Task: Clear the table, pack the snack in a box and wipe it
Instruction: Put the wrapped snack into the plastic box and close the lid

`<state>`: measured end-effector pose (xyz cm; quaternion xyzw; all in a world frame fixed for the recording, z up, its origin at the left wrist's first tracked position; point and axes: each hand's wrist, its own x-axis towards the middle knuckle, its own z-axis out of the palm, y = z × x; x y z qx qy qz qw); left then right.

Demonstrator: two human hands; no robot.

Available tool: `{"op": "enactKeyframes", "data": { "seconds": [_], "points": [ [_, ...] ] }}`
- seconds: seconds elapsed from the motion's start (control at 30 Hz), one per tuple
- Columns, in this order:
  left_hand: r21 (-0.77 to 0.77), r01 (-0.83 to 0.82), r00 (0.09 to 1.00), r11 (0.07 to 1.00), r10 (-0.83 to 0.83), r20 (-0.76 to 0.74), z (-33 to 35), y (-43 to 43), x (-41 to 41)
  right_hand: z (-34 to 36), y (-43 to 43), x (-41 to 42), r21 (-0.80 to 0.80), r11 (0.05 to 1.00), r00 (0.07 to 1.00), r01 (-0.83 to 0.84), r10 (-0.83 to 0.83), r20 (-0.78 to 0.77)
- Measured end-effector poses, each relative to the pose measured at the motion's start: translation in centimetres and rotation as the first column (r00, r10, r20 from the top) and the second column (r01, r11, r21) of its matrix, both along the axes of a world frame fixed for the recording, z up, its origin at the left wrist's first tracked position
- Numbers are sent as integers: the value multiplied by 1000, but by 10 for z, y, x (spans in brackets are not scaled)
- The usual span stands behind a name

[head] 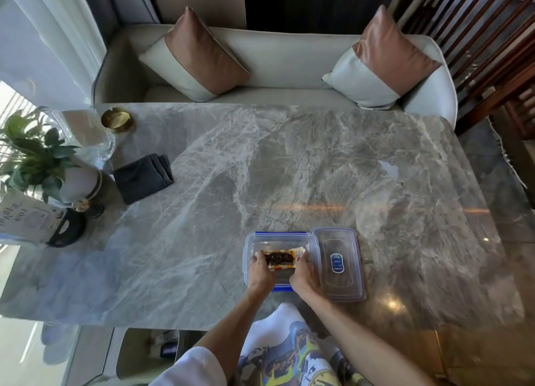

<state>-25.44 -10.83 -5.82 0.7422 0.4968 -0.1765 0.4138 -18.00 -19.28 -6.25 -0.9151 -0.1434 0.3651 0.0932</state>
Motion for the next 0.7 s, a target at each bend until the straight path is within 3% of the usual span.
{"op": "enactKeyframes", "data": {
  "seconds": [0.17, 0.27, 0.4, 0.47, 0.53, 0.63, 0.7],
  "points": [
    [18, 32, 999, 999, -32, 12, -1, -2, -3, 6, -4, 2, -14, 1000, 1000, -24, 24, 0],
    [61, 107, 993, 992, -110, 36, 1, -7, -4, 13, -4, -1, 1, 996, 993, -85, 85, 87],
    [118, 307, 951, 944, -299, -82, 2, -10, -7, 13, -7, -9, 3, 961, 956, -276, 274, 108],
    [168, 293, 956, 941, -282, -87, 9, -11, -5, 16, -10, -6, 38, 959, 952, -282, 275, 133],
    [279, 262, 964, 924, -265, -26, 19, -10, 7, 24, -14, 3, 180, 957, 959, -228, 189, 211],
    [437, 300, 935, 848, -352, 40, 36, -13, 50, 39, -32, 29, 399, 917, 933, -7, -137, 332],
    [470, 397, 888, 788, -460, 21, 44, -22, 88, 42, -54, 48, 428, 888, 889, 168, -324, 325]
  ]
}}
